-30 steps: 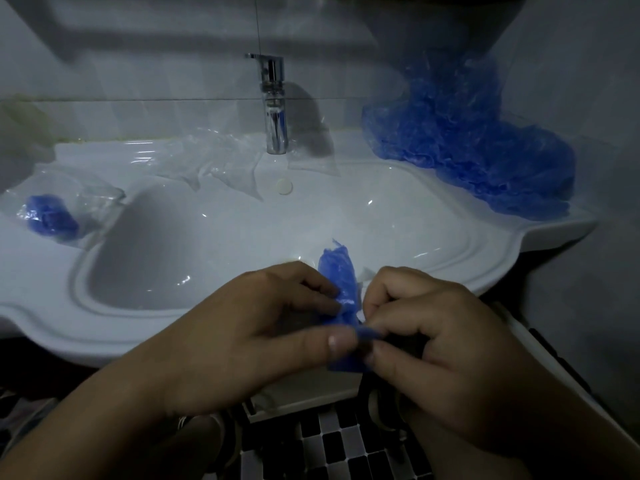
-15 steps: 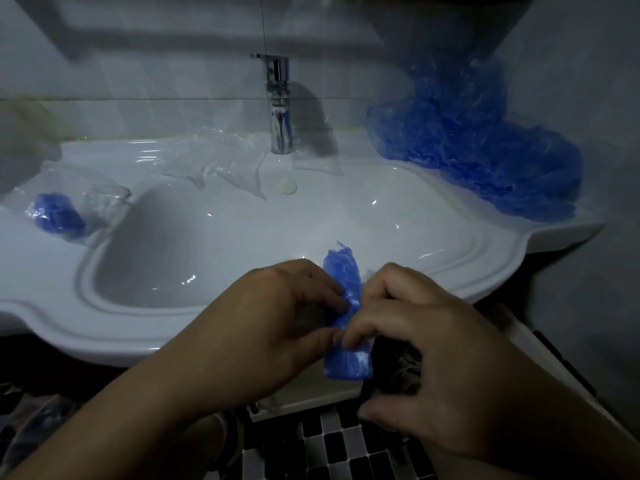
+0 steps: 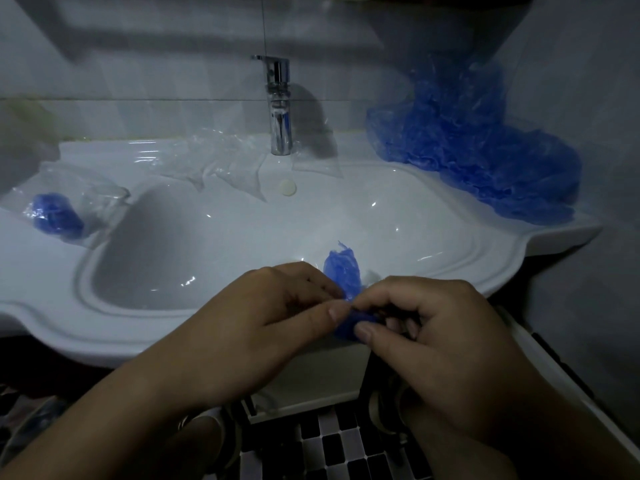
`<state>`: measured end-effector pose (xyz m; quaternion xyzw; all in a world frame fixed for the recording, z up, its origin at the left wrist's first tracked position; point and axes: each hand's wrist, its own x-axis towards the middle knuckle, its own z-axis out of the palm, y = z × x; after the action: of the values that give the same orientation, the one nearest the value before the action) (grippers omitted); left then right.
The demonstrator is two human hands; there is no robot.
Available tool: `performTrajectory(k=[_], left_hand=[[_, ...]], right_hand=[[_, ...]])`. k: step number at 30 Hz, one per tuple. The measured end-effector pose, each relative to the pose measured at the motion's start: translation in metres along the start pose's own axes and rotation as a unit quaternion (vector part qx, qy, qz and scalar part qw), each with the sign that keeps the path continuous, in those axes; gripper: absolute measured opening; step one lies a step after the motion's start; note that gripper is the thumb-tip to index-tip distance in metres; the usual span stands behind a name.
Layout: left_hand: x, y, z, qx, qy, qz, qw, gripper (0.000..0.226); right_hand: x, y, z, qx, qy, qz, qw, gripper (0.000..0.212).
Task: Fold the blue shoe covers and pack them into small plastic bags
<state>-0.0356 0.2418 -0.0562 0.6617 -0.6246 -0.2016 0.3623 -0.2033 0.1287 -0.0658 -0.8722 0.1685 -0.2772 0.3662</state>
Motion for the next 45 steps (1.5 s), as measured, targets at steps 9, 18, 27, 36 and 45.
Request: performTrajectory(k=[9, 18, 27, 36, 45], left_hand=[[0.003, 0.003, 0.009, 0.049, 0.096, -0.048, 0.993, 0.016], [0.004, 0.002, 0.012, 0.092, 0.116, -0.041, 0.988, 0.012], [-0.003, 0.012, 0.004, 0.029, 0.083, -0.020, 0.996, 0.012], [0.004, 0.007, 0.016, 0.036, 0.152, -0.074, 0.985, 0.010], [0.008, 0.000, 0.021, 0.094, 0.178, -0.118, 0.972, 0.025]], right_hand=[[0.006, 0.004, 0.008, -0.090, 0.076, 0.000, 0.993, 0.017], [0.006, 0.004, 0.000, -0.202, -0.024, -0.070, 0.977, 0.020], [0.005, 0.002, -0.001, -0.025, -0.002, 0.003, 1.000, 0.008], [0.011, 0.002, 0.010, -0.072, 0.065, 0.011, 0.995, 0.012], [0.010, 0.000, 0.002, -0.092, 0.031, -0.026, 0.995, 0.025]])
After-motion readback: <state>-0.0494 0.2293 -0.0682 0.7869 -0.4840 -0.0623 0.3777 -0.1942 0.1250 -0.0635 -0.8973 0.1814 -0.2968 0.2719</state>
